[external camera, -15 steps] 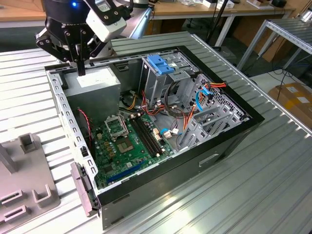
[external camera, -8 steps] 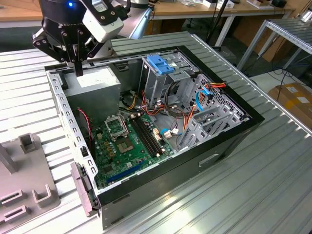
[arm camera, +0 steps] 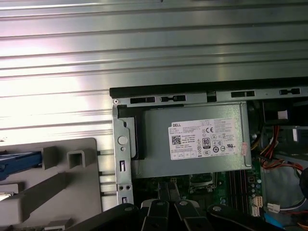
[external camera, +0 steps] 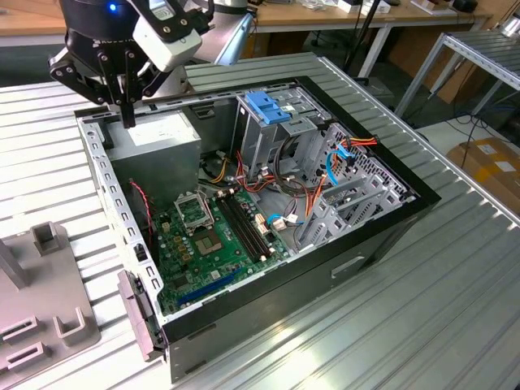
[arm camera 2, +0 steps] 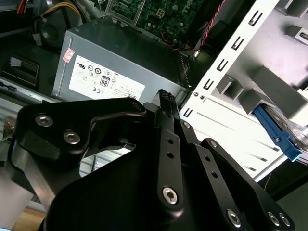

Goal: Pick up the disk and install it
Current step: 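Reach for the disk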

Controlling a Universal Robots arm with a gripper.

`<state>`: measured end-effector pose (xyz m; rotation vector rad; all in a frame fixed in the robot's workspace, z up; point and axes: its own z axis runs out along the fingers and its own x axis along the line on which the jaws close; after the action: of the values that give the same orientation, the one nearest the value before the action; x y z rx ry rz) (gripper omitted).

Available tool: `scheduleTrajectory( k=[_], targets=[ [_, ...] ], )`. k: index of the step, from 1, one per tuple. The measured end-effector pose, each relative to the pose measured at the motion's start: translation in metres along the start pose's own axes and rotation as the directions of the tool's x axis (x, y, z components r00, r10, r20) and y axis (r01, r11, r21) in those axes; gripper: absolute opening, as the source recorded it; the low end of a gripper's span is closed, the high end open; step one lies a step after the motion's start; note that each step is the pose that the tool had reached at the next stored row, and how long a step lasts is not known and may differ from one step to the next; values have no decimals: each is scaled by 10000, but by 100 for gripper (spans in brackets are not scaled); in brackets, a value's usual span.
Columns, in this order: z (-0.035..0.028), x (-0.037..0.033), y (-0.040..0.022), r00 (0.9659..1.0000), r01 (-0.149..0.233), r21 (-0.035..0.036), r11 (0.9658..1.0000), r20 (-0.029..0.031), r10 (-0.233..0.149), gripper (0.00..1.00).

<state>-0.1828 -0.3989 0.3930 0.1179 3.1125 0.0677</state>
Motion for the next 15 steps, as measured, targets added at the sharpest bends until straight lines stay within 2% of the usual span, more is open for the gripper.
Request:
scheduleTrajectory(
  k=[5,15],
  targets=[
    [0,16,-1,10000,-1,0,10000,0,1,11],
    [-3,109,-8,10000,0,0,10000,0,0,11]
  ],
)
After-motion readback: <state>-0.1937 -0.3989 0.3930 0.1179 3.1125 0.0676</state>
